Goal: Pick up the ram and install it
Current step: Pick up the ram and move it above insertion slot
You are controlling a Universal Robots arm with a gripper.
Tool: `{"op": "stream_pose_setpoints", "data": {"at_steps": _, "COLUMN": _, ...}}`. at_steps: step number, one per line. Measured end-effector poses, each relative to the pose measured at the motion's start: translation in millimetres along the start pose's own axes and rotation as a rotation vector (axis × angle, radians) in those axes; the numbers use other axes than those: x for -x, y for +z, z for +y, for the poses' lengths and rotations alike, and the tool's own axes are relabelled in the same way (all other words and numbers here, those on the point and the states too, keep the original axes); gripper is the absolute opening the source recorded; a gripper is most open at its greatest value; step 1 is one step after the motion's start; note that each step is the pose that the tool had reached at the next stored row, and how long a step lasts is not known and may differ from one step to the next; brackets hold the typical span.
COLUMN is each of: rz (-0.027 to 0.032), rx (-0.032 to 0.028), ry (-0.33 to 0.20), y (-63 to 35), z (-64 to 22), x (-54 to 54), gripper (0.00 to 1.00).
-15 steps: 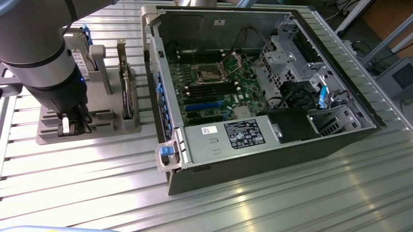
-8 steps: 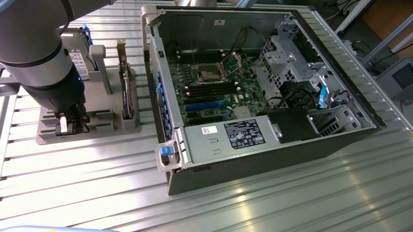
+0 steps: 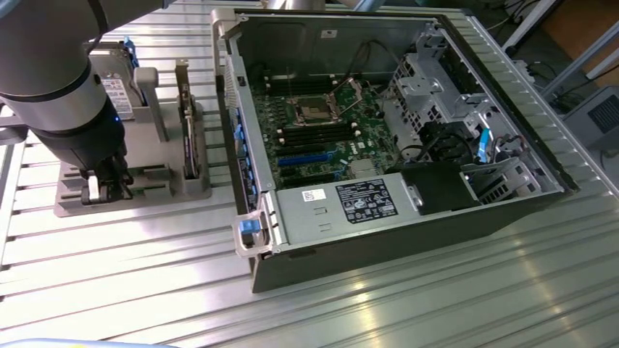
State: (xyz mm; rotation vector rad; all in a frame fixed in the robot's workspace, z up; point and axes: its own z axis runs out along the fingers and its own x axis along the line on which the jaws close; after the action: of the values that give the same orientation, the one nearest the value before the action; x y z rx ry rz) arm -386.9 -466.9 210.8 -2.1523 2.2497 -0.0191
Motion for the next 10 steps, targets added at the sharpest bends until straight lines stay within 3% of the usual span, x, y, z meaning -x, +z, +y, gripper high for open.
{"op": "stream_pose_setpoints", "data": {"at_steps": 1, "rz": 0.0, "rx": 0.0, "ry": 0.0, "y": 0.0, "z": 0.0, "x": 0.0, "gripper": 0.3}}
{"op": "stream_pose_setpoints", "data": {"at_steps": 3, "rz": 0.0, "rx": 0.0, "ry": 0.0, "y": 0.0, "z": 0.0, "x": 0.0, "gripper": 0.16}}
{"op": "stream_pose_setpoints", "data": {"at_steps": 10, "rz": 0.0, "rx": 0.0, "ry": 0.0, "y": 0.0, "z": 0.0, "x": 0.0, "gripper": 0.12}}
